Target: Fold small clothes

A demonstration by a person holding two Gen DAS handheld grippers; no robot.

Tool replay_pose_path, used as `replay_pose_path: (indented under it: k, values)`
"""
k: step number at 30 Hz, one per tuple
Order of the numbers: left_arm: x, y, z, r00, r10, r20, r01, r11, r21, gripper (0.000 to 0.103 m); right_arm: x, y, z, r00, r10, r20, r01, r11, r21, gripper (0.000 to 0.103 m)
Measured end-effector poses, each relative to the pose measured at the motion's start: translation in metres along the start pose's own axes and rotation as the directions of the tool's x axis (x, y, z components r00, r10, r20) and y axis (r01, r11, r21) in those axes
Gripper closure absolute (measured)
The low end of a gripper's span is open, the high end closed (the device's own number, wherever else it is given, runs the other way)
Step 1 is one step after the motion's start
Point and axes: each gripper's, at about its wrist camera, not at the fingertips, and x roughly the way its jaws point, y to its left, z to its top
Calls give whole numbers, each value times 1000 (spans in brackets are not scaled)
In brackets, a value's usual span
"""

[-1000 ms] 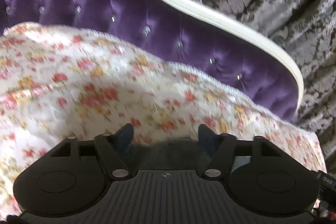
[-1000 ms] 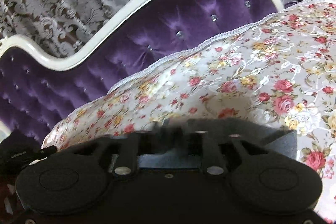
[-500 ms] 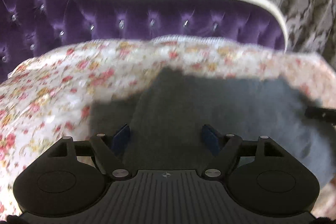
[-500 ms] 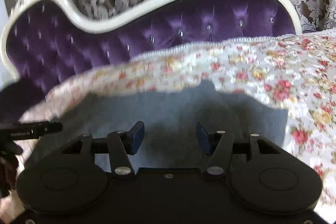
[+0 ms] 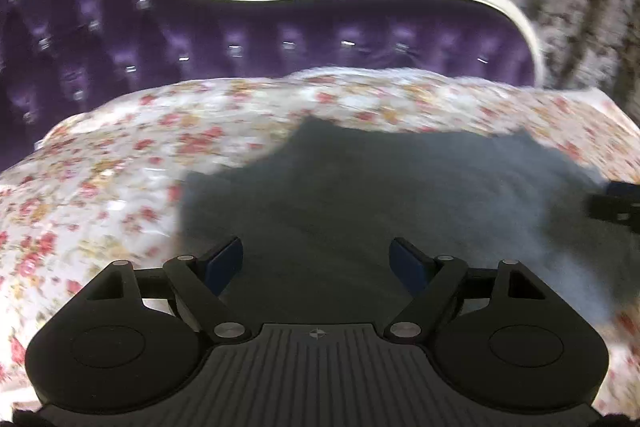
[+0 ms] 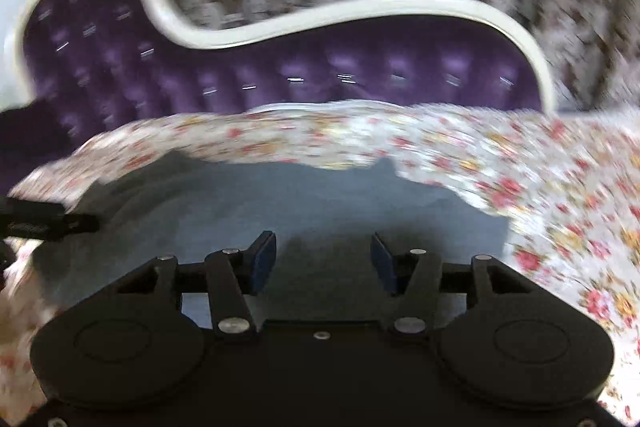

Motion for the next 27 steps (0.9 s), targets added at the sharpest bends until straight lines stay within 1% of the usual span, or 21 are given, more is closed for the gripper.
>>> replay_pose_path:
  k: [2,4,6,7,8,10,12,15,17,19,21,23,25,27]
  values:
    - [1,-12,-8,1000,-13,-25,14,999,33,23,0,20,-4,1000,12,-15,-13,997,-81,41]
    - [7,-18,-18,999,-1,-53,4,999,49,23,7,36,-12,999,-13,-51,5,988,-155,40]
    - [12,-18,-26,998,10,-60,-7,999,44,17,18,40,-24,993,-43,-113,22,983,-180,40]
    - [11,-16,-28,998,13,-56,-11,999,44,17,22,39,-30,991,-49,-123,28,985,-173,38]
    - [10,-16,-29,998,15,-59,-13,999,46,14,21,38,-34,994,-52,-101,35,986,-163,36]
    - [9,-16,-30,998,19,-66,-16,999,48,12,19,36,-35,993,-61,-104,45,988,-148,36]
    - [9,-15,-30,997,22,-70,-19,999,43,11,14,37,-33,992,-65,-105,52,991,-125,32]
    - [9,-18,-30,997,29,-71,-27,999,41,10,-9,36,-33,996,-13,-83,10,999,-35,31]
    - [9,-19,-30,997,33,-72,-30,999,40,10,-22,41,-39,998,12,-68,-12,1000,3,28]
    - [7,-18,-27,997,28,-77,-26,999,29,11,-32,46,-49,998,25,-56,-24,999,25,27]
    - [2,-17,-21,997,12,-80,-12,1000,1,11,-37,51,-61,999,19,-45,-17,999,39,27]
    - [-4,-18,-11,998,-12,-54,11,1000,-15,11,-40,53,-71,998,20,-54,-16,997,71,27]
    - [-8,-23,3,1000,-20,-24,20,1000,-7,11,-43,52,-74,999,20,-48,-15,994,108,27]
    - [-5,-30,18,1000,-23,-6,23,1000,-5,11,-45,48,-72,999,21,-33,-17,991,131,23]
